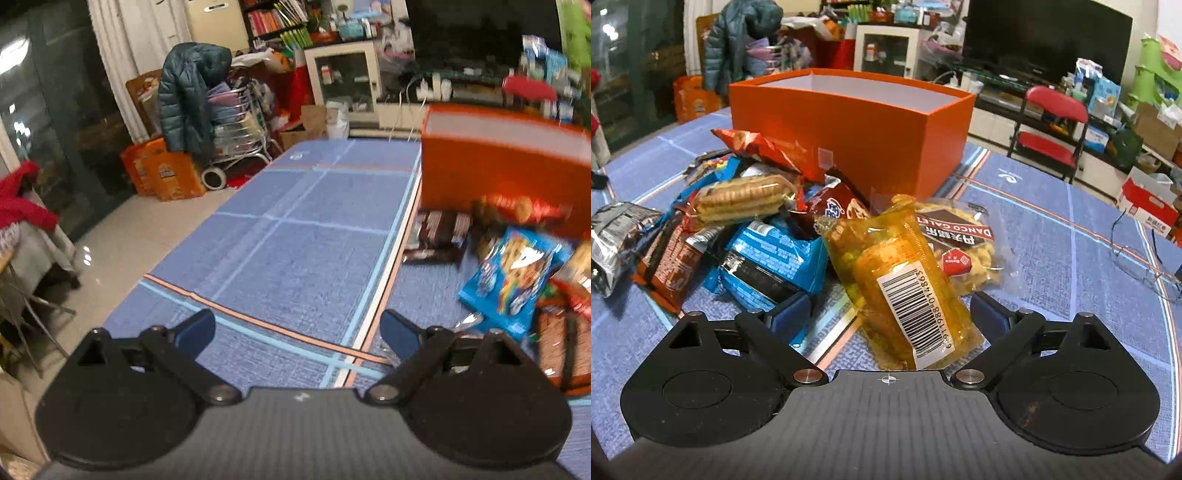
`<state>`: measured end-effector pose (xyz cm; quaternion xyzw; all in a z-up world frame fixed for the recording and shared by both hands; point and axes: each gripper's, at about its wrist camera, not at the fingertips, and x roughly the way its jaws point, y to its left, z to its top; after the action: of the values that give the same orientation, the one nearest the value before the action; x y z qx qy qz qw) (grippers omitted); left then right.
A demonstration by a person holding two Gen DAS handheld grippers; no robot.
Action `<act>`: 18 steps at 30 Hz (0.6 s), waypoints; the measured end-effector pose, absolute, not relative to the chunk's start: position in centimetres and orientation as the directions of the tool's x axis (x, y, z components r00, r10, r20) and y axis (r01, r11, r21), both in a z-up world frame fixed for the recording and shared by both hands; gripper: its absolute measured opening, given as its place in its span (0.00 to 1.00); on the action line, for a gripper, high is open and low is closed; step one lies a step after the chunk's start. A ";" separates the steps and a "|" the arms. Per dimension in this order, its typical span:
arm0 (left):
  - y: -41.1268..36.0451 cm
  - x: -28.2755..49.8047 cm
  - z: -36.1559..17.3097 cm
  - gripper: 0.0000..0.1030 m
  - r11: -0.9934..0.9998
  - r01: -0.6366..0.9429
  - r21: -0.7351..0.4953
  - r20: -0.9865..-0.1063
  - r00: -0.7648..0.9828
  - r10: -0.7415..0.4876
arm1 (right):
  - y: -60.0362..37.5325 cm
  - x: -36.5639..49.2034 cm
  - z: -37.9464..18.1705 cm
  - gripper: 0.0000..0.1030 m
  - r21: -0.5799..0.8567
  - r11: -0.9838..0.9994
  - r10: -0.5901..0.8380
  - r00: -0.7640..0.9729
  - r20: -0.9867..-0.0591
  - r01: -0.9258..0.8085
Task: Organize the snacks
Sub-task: 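Grasp the silver foil bag with the left tool while the right tool grasps the yellow barcoded bag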
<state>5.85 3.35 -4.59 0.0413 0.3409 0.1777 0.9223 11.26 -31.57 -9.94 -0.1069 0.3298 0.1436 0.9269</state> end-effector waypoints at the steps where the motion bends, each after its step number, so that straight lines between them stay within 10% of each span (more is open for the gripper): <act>1: 3.5 5.4 -4.2 0.90 0.939 -0.295 0.176 -0.621 0.707 0.338 | -31.6 11.3 -9.9 0.83 -0.100 0.938 0.194 0.742 -0.641 -0.332; 18: -3.1 3.6 -5.9 0.90 0.874 -0.479 0.079 -0.643 0.646 0.412 | -31.7 11.7 -10.5 0.86 -0.064 0.949 0.200 0.749 -0.632 -0.307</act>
<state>3.65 -3.06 -5.93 -0.0492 0.3414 0.2460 0.9058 11.67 -31.66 -10.51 -0.0821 0.3271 0.1361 0.9315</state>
